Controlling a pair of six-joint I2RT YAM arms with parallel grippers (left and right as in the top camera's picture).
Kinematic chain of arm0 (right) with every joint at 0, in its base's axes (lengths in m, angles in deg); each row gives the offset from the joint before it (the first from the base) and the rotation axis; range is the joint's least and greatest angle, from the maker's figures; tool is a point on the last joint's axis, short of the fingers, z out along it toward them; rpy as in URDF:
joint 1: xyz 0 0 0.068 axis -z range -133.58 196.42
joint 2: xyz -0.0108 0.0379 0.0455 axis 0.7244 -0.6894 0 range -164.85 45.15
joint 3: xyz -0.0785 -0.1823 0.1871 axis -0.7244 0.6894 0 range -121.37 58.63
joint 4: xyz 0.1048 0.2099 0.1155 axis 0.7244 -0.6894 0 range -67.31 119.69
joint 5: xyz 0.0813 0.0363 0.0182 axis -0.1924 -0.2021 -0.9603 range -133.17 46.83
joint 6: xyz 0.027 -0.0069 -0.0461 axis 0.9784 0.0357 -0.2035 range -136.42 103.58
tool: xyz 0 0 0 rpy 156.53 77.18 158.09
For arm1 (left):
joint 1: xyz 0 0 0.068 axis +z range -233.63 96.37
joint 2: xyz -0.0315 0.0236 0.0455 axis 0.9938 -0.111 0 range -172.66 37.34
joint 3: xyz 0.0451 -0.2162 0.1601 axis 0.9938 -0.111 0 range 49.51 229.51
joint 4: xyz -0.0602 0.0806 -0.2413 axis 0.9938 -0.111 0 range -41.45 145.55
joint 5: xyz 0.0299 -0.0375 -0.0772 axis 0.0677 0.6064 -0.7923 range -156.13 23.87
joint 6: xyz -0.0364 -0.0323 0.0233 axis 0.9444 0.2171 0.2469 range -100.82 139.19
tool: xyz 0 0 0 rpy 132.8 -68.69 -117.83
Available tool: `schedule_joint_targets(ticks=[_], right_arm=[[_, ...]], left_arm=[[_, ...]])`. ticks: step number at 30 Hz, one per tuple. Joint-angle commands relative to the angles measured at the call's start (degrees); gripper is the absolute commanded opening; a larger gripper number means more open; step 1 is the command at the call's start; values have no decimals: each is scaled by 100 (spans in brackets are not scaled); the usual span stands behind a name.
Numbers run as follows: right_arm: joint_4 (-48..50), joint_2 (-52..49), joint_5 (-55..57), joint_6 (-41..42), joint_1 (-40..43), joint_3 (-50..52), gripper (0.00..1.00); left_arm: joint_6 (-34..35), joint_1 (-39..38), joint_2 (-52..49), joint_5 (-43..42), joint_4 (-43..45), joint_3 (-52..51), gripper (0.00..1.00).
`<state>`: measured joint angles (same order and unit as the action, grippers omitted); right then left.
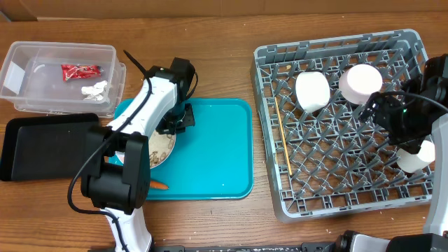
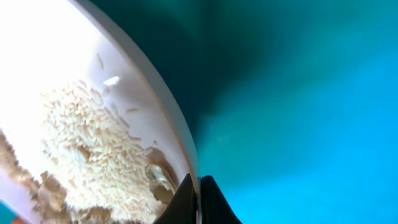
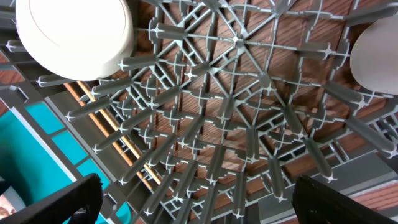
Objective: Sort waste into correct bins and load items into the dishwasher
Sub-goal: 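Grasp the rim of the white plate with the left gripper, then tilt the plate over the black tray to dump rice and shells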
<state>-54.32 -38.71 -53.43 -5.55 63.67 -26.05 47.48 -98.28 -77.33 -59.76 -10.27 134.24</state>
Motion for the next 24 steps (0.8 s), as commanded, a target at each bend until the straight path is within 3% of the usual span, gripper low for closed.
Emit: schedule_joint_targets(ticks=[1,18,24], right_arm=[[17,48,-31,-28,13,9,100],[-26,48,-33,-48,13,9,100],[-24,48,-31,-50,13,9,100]], left_arm=[[236,-55,-103,221,-219,243,4],[382,-70,-92,479,-1298,748,4],[22,85,-63,411,-1703,1215,4]])
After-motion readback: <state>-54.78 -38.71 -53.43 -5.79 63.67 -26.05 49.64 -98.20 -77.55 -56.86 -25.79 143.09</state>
